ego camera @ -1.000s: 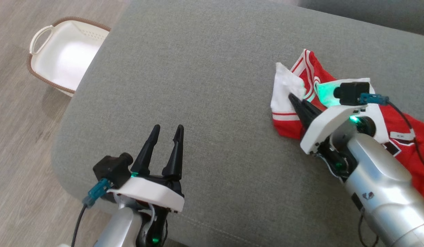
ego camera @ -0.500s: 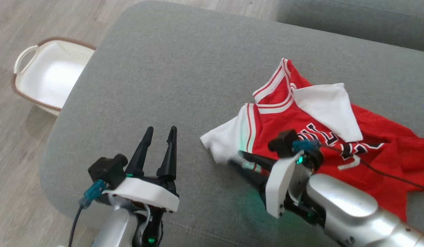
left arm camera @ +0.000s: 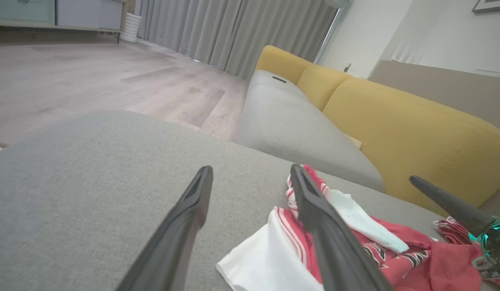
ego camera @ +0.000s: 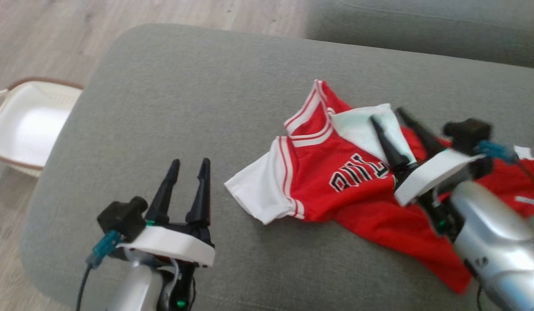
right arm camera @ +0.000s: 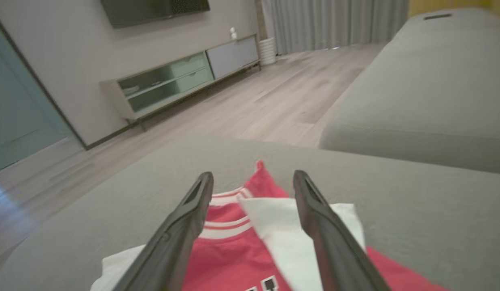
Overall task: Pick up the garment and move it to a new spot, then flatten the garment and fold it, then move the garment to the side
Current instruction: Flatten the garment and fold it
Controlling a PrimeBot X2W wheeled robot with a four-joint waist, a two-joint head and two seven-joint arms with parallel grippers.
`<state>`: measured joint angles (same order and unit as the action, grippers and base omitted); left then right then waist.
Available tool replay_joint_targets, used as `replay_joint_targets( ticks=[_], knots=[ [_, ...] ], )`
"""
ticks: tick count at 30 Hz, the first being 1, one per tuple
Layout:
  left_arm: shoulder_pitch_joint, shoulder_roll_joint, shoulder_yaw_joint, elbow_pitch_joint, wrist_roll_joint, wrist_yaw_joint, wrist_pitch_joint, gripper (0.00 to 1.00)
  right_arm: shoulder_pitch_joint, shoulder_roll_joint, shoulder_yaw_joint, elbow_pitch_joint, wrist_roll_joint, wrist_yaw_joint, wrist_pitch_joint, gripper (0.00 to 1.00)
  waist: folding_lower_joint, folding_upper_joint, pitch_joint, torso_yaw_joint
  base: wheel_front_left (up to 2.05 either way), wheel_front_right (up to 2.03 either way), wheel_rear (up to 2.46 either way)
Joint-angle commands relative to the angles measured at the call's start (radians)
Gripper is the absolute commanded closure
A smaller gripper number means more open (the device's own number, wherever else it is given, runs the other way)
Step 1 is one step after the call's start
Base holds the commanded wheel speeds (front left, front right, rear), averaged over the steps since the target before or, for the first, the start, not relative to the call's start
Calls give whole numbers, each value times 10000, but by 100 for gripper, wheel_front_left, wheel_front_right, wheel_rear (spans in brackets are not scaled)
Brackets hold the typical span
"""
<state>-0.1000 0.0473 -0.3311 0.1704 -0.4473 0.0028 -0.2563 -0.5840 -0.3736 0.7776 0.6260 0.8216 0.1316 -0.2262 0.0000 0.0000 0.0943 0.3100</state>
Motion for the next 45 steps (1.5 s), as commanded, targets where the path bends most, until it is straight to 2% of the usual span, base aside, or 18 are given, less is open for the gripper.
replay_joint_targets(
  ticks=[1,6,9,12,18,23,28,32,35,40,45],
  knots=[
    [-237,29,494,-464,126,-41,-55,0,77,3,-670,-96,-399,-9,-253,0,0,0,-49,-334,0,0,0],
    [-204,29,821,-633,256,-92,-55,0,920,533,-3051,-557,-1856,-9,-348,0,0,0,-50,-1027,0,0,0],
    [-196,29,1017,-741,300,-128,-55,0,1821,1164,-4447,-1324,-2736,-9,-352,0,0,0,-56,-1443,0,0,0],
    [-173,29,1082,-824,349,-188,-55,0,2684,1744,-5309,-1921,-3498,-9,-353,0,0,0,-47,-1742,0,0,0],
    [-167,29,1074,-924,420,-215,-55,0,3401,2361,-5968,-2621,-4493,-9,-304,0,0,0,71,-2081,0,0,0],
    [-323,29,973,-974,401,-252,-55,0,3334,2472,-6331,-3089,-4935,-9,-12,0,0,0,361,-2069,0,0,0],
    [-562,29,778,-980,351,-264,-55,0,2792,2238,-6209,-3287,-5262,-9,482,0,0,0,823,-1907,0,0,0],
    [-870,29,476,-896,341,-316,-55,0,1766,1729,-5764,-3056,-5261,-9,1307,0,0,0,1463,-1578,0,0,0],
    [-1125,29,279,-857,263,-318,-55,0,837,1321,-5197,-2700,-4817,-9,1978,0,0,0,1931,-1258,0,0,0],
    [-1509,29,-146,-859,35,-295,-55,0,-500,562,-4070,-1798,-3424,-9,3267,0,0,0,2519,-622,0,0,0],
    [-1776,29,-488,-898,-172,-209,-55,0,-1560,-251,-3073,-938,-2469,-9,4086,0,0,0,2878,-90,0,0,0]
  ],
)
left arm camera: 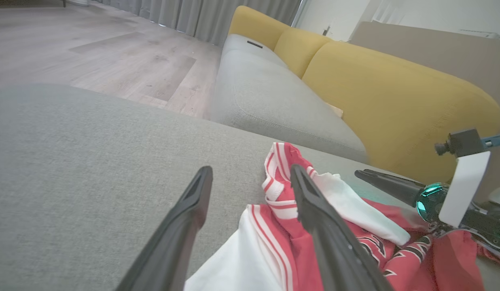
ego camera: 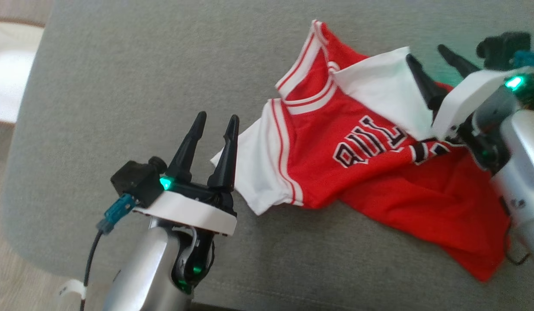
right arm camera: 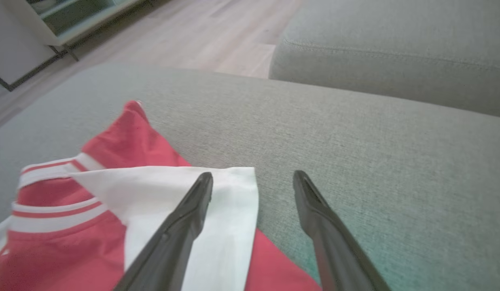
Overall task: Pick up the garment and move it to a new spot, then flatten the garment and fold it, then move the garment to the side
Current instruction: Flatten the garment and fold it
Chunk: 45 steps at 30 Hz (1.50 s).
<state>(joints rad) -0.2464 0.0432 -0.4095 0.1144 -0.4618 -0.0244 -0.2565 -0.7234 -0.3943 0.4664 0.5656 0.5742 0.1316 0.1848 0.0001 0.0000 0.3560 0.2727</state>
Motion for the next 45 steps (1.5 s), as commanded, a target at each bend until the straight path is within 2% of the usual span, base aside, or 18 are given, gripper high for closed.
replay_joint_targets(
  ticks=[1,11,12,13,21,27,36,40,45],
  knots=[
    [-347,70,256,-346,-53,78,-53,0,-329,-162,216,-139,127,-9,103,0,-1,0,304,357,0,0,0],
    [-504,70,42,-350,-221,172,-53,0,-1399,-854,1929,1063,1004,-9,847,0,-1,0,550,762,0,0,0],
    [-499,70,28,-352,-246,192,-53,0,-1445,-902,2048,1114,1095,-9,827,73,-1,0,541,778,0,0,0],
    [-490,70,11,-352,-266,207,-53,0,-1487,-941,2150,1147,1190,-9,769,100,-1,0,519,795,0,0,0],
    [-329,70,-52,-240,-289,242,-53,0,-1882,-1201,2713,1171,2038,-9,281,100,-1,0,233,795,0,0,0],
    [-384,70,-74,-324,-369,250,-53,0,-2624,-1497,3033,1264,1929,-9,-231,100,-1,0,273,834,0,0,0],
    [-559,70,-507,-537,-740,242,-53,0,-5245,-2146,3592,1994,603,-9,-662,100,-1,0,782,1503,0,0,0],
    [-685,70,-778,-580,-938,230,-53,0,-6478,-2183,3644,2548,289,-9,-976,100,-1,0,960,2015,0,0,0],
    [-749,70,-884,-759,-1170,333,-53,0,-7996,-2125,4002,3262,-737,-9,-1792,100,-1,0,1094,2432,0,0,0]
  ],
)
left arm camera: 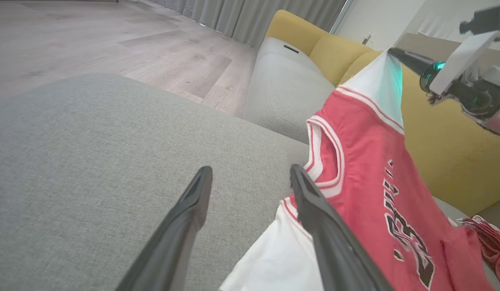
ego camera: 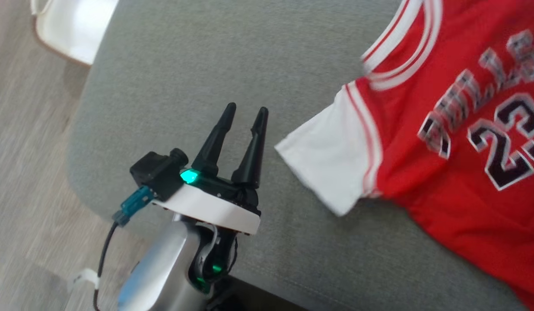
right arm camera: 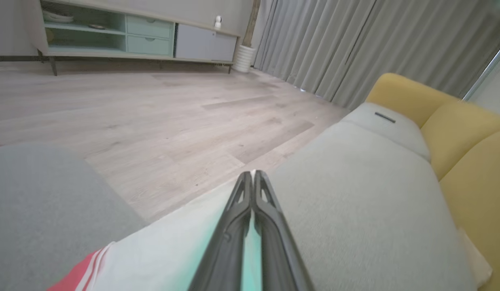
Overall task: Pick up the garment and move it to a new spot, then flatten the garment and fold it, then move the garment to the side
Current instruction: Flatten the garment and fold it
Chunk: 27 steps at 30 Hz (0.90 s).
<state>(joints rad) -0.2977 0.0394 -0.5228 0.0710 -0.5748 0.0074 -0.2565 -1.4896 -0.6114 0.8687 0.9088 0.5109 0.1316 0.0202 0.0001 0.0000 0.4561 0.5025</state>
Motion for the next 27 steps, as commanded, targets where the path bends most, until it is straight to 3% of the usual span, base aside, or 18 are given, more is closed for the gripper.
replay_joint_targets(
  ticks=[1,4,5,6,10,16,21,27],
  knots=[
    [-235,108,215,-337,-41,12,-53,0,-625,111,0,23,-328,-9,-329,100,-1,0,129,183,0,0,0],
    [-261,108,170,-335,-33,-1,-53,0,-1336,343,73,715,-1060,-9,-844,100,-1,0,206,258,0,0,0],
    [-278,108,174,-335,-40,6,-53,0,-1479,446,68,979,-1241,-9,-963,35,-1,0,230,265,0,0,0],
    [-299,108,188,-339,-52,20,-53,0,-1573,571,51,1234,-1355,-9,-1040,0,-1,0,249,259,0,0,0],
    [-335,108,350,-356,-40,115,-53,0,-1546,1163,-220,2040,-1485,-9,-1622,0,-1,0,243,8,0,0,0],
    [-379,108,856,-181,320,117,-53,0,-281,1819,-572,2539,-999,-9,-2464,0,-1,0,-172,-804,0,0,0],
    [-244,108,1630,69,826,20,-53,0,1258,2129,-1252,2160,-328,-9,-2793,0,-1,0,-848,-1736,0,0,0],
    [61,108,2352,367,1295,-150,-53,0,3281,2225,-2611,633,-11,-9,-2815,0,-1,0,-1631,-2626,0,0,0]
  ],
)
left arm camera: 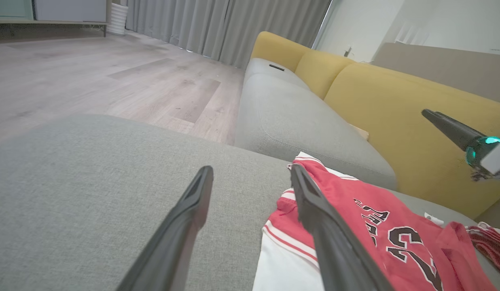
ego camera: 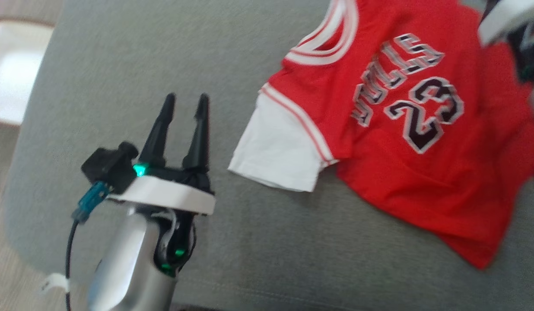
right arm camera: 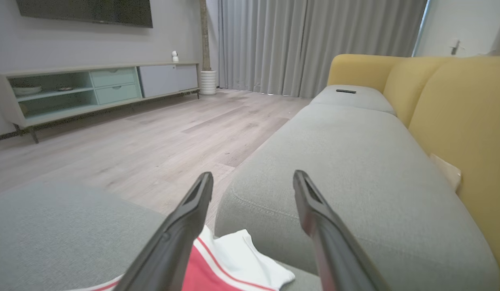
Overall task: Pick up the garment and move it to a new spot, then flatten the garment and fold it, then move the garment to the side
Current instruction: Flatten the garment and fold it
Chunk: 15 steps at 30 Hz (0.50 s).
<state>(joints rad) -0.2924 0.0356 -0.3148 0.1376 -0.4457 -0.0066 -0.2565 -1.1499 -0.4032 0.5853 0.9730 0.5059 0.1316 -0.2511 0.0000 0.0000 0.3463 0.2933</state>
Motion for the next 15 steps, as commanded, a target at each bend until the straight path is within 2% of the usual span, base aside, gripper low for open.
replay_joint_targets(
  ticks=[1,7,11,15],
  knots=[
    [86,146,402,-235,90,-38,-53,0,396,181,-66,-342,-6,-9,-103,0,0,0,-698,-693,0,0,0],
    [587,146,1029,69,460,-170,-53,0,3554,645,-2098,-2422,-664,-9,-105,0,0,0,-1501,-1451,0,0,0],
    [887,146,1153,373,647,-264,-53,0,5707,1281,-3316,-3840,-1414,-9,-105,0,0,0,-1872,-1777,0,0,0],
    [1136,146,1207,679,748,-288,-53,0,7610,2199,-4435,-5078,-1934,-9,-106,0,0,0,-2202,-1990,0,0,0]
  ],
)
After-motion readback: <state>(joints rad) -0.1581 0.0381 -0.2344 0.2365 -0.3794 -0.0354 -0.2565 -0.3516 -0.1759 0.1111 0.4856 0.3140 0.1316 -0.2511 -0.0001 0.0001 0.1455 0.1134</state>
